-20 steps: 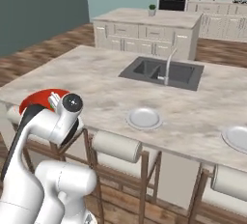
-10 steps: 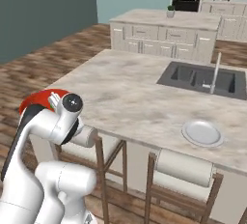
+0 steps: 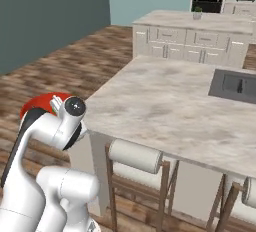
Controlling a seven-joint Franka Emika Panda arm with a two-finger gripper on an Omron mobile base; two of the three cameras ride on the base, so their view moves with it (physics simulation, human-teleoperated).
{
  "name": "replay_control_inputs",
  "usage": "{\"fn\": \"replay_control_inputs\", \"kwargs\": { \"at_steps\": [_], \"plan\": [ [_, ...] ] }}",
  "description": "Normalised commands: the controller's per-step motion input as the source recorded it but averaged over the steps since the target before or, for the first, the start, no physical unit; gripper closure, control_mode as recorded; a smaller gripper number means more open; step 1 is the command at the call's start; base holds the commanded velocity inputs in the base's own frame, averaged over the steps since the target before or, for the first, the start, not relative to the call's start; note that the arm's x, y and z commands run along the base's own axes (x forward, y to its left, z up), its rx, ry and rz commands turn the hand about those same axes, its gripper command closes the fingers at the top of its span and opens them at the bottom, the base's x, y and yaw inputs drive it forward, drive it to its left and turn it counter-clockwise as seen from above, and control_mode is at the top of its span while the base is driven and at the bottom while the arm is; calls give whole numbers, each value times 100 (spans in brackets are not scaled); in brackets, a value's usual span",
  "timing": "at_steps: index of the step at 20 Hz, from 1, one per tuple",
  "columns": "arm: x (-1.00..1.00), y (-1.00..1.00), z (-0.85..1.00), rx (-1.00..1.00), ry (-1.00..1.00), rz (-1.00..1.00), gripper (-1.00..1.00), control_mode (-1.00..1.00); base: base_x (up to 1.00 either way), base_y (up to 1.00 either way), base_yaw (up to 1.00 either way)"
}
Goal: Pick the chicken drumstick and lemon wedge from their plates and place them in the bowl. Then put the bowl in the fridge.
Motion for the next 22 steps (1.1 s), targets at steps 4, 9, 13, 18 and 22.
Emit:
{"fn": "replay_control_inputs", "kwargs": {
  "at_steps": [4,9,13,18,22],
  "plan": [
    [0,0,0,0,0,0,100,100,29,91,0],
    [0,0,0,0,0,0,100,100,34,88,0],
    [0,0,0,0,0,0,100,100,39,86,-1],
    [0,0,0,0,0,0,100,100,46,81,-7],
    [0,0,0,0,0,0,100,100,50,78,-10]
  ]
}}
